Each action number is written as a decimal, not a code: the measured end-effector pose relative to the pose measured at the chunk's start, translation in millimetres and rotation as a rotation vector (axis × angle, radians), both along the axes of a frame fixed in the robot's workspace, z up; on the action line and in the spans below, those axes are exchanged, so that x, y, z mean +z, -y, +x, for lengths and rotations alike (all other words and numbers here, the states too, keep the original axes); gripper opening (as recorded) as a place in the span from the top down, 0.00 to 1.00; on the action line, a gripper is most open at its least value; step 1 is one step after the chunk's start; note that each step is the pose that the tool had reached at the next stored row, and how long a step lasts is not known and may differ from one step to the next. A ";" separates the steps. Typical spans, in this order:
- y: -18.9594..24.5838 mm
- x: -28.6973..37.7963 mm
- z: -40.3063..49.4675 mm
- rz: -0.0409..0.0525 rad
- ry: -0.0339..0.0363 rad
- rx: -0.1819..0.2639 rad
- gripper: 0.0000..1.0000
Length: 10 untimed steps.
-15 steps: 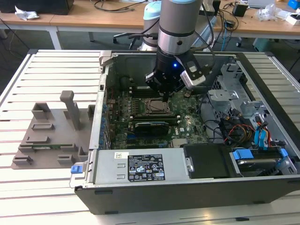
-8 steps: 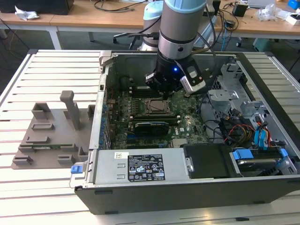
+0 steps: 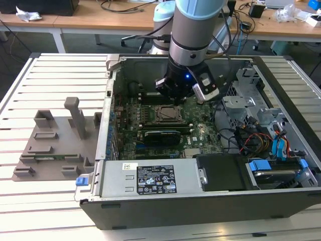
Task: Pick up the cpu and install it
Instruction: 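Install the second cpu locking lever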
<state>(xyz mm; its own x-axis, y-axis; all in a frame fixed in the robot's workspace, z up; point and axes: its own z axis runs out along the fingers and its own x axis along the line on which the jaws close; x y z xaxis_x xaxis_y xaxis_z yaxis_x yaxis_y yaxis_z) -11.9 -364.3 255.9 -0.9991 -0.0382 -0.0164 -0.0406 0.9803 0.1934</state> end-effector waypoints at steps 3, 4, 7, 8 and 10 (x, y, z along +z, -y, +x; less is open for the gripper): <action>4.6 -4.8 0.0 0.0001 -0.0004 0.000 0.89; 7.3 -6.7 0.0 0.0001 -0.0003 0.000 0.89; 16.4 -8.7 -0.2 -0.0001 -0.0003 0.000 0.89; 21.9 -9.1 -0.6 -0.0009 -0.0004 0.000 0.89; 28.5 -11.9 -4.0 -0.0011 -0.0004 0.000 0.89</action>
